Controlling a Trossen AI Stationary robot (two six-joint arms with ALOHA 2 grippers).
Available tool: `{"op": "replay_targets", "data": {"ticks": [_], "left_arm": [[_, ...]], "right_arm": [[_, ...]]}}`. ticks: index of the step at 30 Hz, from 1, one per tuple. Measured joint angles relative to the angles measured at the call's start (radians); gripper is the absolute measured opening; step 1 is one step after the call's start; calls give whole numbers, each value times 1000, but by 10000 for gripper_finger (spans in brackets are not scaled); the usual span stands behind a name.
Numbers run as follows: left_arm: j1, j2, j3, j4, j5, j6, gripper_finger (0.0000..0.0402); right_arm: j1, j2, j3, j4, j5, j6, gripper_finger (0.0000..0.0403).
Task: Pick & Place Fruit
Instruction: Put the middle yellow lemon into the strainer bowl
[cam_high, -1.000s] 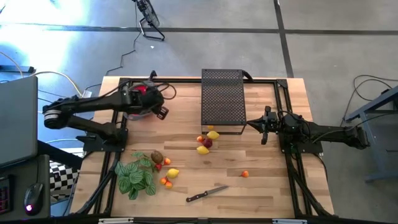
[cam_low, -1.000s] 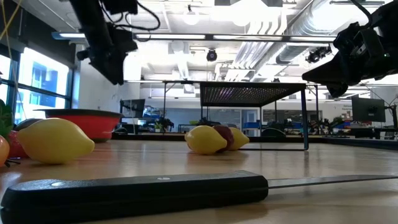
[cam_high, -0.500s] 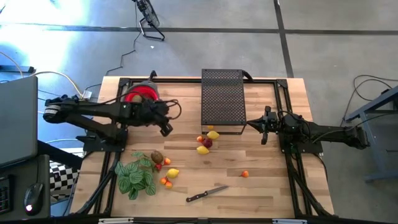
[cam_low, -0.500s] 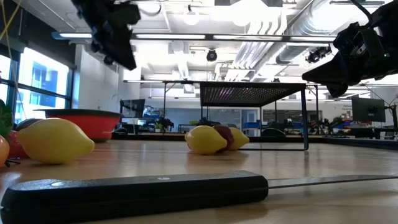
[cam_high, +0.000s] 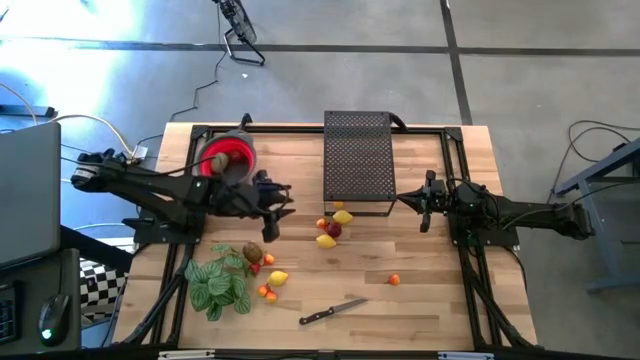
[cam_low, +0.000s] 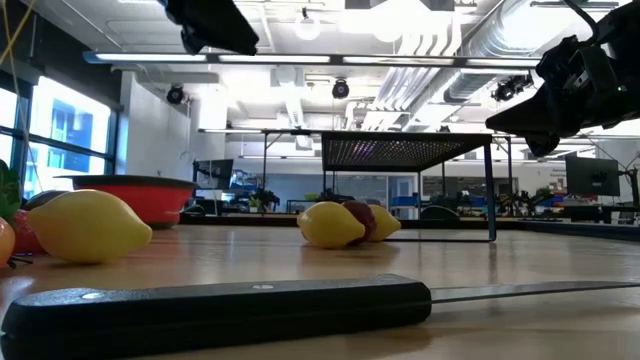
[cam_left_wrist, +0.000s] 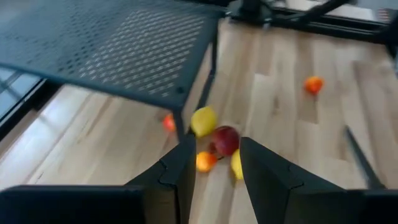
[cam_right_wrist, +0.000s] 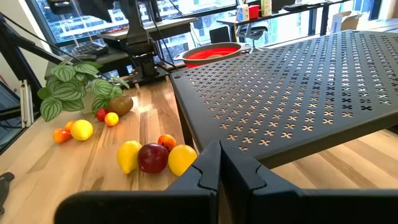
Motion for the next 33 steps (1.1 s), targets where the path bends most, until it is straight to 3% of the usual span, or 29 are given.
{"op": "replay_targets", "data": {"ticks": [6, 33], "left_arm": [[-40, 16, 0, 15, 16, 78, 120], [-39, 35, 0, 11, -25, 74, 120]], "right_arm": [[0, 0, 0, 0, -3, 0, 2], [0, 0, 0, 0, -3, 0, 2]]}}
